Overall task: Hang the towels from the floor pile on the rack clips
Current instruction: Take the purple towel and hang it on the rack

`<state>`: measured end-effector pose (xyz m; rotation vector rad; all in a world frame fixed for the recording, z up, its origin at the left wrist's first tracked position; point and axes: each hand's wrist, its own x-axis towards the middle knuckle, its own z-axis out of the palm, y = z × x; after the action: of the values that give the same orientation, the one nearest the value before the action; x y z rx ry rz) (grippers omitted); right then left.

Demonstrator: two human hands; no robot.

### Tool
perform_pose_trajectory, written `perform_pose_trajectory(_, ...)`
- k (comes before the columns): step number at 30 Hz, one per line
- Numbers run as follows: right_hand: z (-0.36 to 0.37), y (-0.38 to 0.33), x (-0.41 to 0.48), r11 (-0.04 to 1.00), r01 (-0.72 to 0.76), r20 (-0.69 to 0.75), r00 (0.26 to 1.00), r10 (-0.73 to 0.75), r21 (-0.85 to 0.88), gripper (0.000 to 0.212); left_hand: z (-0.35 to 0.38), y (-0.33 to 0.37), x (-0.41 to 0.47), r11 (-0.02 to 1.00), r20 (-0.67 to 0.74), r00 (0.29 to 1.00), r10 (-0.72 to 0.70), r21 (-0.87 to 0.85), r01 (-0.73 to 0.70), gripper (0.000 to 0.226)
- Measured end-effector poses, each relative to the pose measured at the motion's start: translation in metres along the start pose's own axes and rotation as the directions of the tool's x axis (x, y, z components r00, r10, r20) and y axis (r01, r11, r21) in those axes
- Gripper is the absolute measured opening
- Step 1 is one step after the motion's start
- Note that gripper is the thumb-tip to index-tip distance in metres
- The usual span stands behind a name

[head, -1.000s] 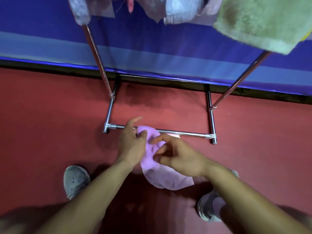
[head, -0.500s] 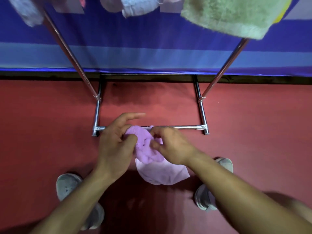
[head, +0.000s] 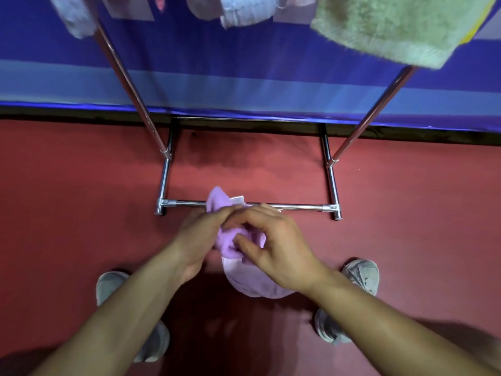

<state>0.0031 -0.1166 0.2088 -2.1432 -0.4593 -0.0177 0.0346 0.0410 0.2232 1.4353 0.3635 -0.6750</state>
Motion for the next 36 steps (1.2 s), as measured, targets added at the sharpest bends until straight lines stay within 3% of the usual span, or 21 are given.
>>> perform_pose_trajectory(3,-0.009,0.008,0.003,0.988,-0.092,-0.074,0.992,0.101,0.126,0.021,-0.006,-0.006,0.005,0.984,-0.156,0.973,0.170,0.078,-0.160,0.016)
perform_pose_trajectory(5,-0.013,0.018,0.005,0.955,-0.220,-0.121,0.961,0.247,0.200,0.026,-0.009,-0.009,0.005,0.963,-0.163,0.952,0.259,0.124,-0.241,0.004)
perform_pose_trajectory(8,-0.020,0.031,0.007,0.851,-0.431,0.048,0.898,0.438,0.298,0.046,-0.006,-0.010,-0.003,0.914,-0.047,0.930,0.365,0.207,-0.348,0.016)
perform_pose_trajectory(12,-0.020,0.032,0.007,0.781,-0.504,0.205,0.863,0.461,0.368,0.037,0.001,0.001,-0.013,0.908,0.172,0.894,0.415,-0.007,-0.420,0.034)
perform_pose_trajectory(15,-0.013,0.026,0.005,0.800,-0.484,0.179,0.875,0.451,0.353,0.032,-0.001,-0.002,-0.008,0.915,0.152,0.905,0.398,0.013,-0.404,0.034)
perform_pose_trajectory(17,-0.014,0.028,0.007,0.821,-0.445,0.125,0.894,0.430,0.358,0.028,-0.007,-0.008,-0.002,0.909,0.051,0.923,0.380,0.162,-0.384,0.024)
perform_pose_trajectory(19,-0.020,0.028,0.009,0.827,-0.428,0.070,0.898,0.434,0.366,0.028,-0.012,-0.012,0.002,0.894,-0.036,0.936,0.350,0.311,-0.322,0.030)
perform_pose_trajectory(21,-0.024,0.028,0.009,0.866,-0.372,0.032,0.923,0.384,0.333,0.022,-0.012,-0.009,0.001,0.891,-0.119,0.926,0.358,0.341,-0.300,0.033)
perform_pose_trajectory(26,-0.024,0.020,0.007,0.954,-0.236,0.011,0.971,0.238,0.182,0.010,-0.009,0.005,-0.001,0.834,-0.137,0.852,0.505,0.332,-0.440,0.021)
perform_pose_trajectory(32,-0.030,0.031,0.005,0.958,-0.264,0.009,0.964,0.265,0.111,0.015,-0.008,0.002,0.000,0.742,-0.198,0.750,0.631,0.436,-0.509,0.008)
perform_pose_trajectory(36,-0.034,0.039,0.002,0.946,-0.311,0.102,0.942,0.319,-0.093,0.016,-0.008,0.006,-0.004,0.665,-0.196,0.659,0.726,0.442,-0.602,0.020)
